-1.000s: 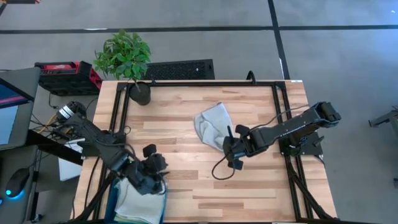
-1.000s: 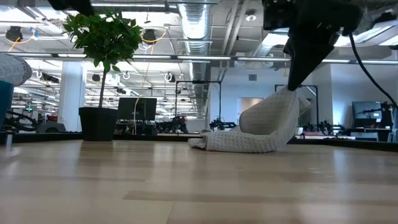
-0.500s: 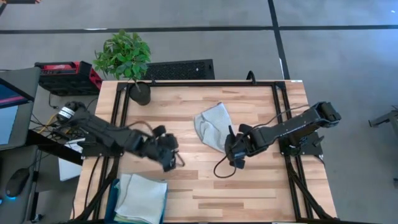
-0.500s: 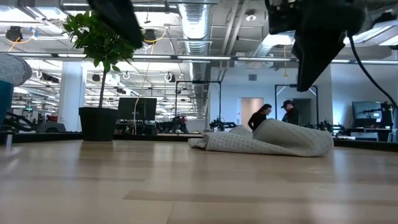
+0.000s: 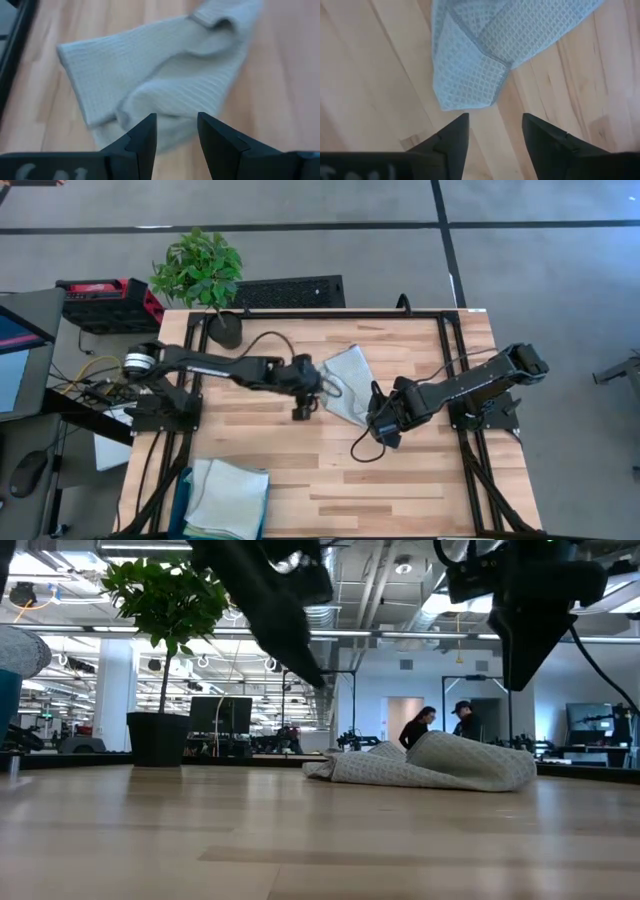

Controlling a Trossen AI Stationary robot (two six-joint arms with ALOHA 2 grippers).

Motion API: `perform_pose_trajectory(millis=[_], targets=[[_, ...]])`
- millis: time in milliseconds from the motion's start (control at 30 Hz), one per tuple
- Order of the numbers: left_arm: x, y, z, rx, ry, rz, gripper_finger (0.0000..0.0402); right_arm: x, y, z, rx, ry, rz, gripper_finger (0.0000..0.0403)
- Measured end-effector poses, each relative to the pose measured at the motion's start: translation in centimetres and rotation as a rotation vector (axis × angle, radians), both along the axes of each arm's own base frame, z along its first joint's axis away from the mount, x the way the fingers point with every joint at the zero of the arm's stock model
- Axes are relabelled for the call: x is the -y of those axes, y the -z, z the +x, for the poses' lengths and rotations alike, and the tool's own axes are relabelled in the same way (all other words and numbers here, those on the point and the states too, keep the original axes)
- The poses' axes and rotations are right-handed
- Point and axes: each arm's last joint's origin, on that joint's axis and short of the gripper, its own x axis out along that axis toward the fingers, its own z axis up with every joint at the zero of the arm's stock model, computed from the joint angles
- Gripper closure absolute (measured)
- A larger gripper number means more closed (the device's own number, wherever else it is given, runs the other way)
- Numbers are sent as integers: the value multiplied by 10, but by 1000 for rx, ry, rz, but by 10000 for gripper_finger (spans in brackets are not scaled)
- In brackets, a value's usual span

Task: Fold microfiber towels
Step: Fold the grey microfiber cloth

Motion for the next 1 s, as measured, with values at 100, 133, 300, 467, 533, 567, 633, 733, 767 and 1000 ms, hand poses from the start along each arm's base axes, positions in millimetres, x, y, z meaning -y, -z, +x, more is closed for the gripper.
perform_pose_trajectory(millis=[100, 133, 300, 467, 533, 567, 633, 733, 767, 1000], targets=[[-13, 10, 9, 20, -37, 22, 267, 0, 0, -1, -7, 0, -2, 200], [-17, 12, 12, 27, -55, 32, 267, 0, 0, -1, -9, 0, -3, 200], [-35, 36, 20, -15, -133, 83, 267, 1, 0, -2, -25, 0, -9, 200], [-47, 50, 28, -1, -180, 110, 267, 1, 0, -1, -13, 1, -5, 202], [-50, 54, 31, 17, -188, 115, 267, 1, 0, 0, -6, 4, -3, 202], [-51, 55, 30, 8, -188, 111, 267, 1, 1, 0, -5, 4, -3, 202], [-52, 56, 31, 20, -183, 100, 267, 1, 0, 0, -3, 4, -4, 202], [-54, 59, 30, -2, -186, 95, 267, 1, 1, 0, -3, 4, -3, 204], [-55, 62, 32, 4, -180, 86, 267, 1, 1, 0, -3, 4, -3, 204], [-57, 84, 34, -57, -177, 89, 267, 1, 1, 0, -1, 4, -3, 206]])
